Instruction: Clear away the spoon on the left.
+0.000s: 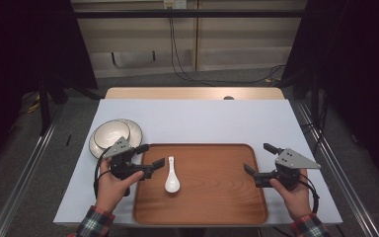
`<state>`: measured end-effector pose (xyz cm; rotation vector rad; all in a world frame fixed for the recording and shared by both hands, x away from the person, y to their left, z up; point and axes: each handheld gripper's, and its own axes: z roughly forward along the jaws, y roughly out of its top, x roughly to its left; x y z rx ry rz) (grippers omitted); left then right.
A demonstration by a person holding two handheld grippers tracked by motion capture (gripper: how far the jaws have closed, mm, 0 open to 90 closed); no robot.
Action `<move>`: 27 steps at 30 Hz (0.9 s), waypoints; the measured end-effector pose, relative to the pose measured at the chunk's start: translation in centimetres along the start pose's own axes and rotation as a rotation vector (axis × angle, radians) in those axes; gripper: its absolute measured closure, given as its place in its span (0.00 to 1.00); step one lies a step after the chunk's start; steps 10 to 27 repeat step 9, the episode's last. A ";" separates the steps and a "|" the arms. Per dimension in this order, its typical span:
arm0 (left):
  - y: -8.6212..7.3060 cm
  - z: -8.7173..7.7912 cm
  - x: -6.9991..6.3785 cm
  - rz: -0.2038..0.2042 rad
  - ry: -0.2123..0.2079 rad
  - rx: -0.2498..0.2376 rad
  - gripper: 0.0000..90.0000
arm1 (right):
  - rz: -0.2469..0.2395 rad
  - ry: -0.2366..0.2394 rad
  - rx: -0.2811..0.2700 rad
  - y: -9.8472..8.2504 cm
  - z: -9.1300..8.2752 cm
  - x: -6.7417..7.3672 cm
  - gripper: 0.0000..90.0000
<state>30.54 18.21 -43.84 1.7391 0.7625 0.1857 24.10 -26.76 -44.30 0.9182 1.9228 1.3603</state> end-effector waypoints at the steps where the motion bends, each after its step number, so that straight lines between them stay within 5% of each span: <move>1: 0.0 -0.1 -0.1 0.002 0.021 0.009 0.12 | 0.000 0.002 0.001 0.0 0.0 0.0 0.04; 6: 0.0 0.1 0.1 0.008 -0.001 0.014 0.12 | 0.000 0.001 0.006 0.0 0.0 0.0 0.04; 27: 0.0 0.2 0.0 0.012 0.017 0.027 0.12 | 0.004 -0.004 0.010 -0.1 -0.1 0.0 0.04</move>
